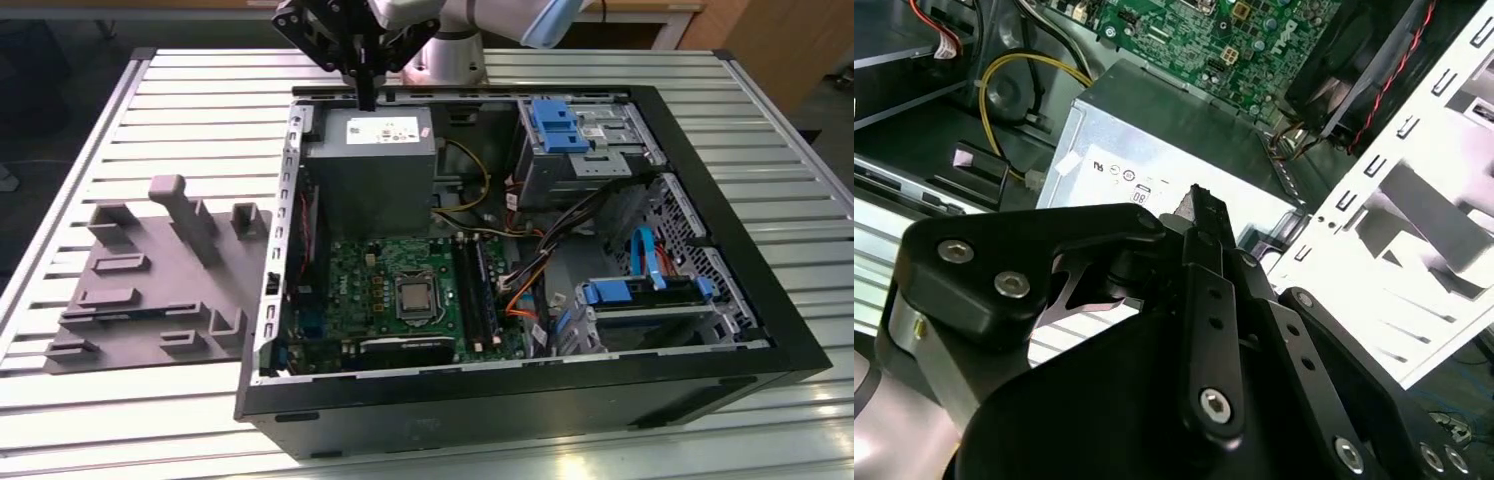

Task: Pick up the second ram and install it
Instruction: 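Reach for the second ram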

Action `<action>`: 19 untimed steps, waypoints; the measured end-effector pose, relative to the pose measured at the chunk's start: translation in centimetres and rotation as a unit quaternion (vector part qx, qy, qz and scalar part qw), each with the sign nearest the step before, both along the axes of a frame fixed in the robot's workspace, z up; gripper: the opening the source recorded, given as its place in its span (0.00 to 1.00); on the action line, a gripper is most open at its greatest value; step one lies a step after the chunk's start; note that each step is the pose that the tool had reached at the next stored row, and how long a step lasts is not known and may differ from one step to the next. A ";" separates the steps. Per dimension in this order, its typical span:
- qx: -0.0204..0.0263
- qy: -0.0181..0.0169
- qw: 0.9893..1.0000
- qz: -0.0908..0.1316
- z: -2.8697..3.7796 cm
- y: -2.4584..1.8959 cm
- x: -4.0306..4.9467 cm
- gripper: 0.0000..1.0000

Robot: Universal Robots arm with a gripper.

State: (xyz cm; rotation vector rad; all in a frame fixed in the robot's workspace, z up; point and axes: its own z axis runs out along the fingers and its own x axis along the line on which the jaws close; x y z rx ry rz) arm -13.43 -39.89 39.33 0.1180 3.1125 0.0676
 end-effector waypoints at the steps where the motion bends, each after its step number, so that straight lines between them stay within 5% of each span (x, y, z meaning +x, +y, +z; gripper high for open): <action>1: 0.000 0.000 1.000 0.000 0.00 0.00 -0.02 0.11; 19: 0.000 0.000 1.000 0.000 0.00 0.00 -0.67 0.11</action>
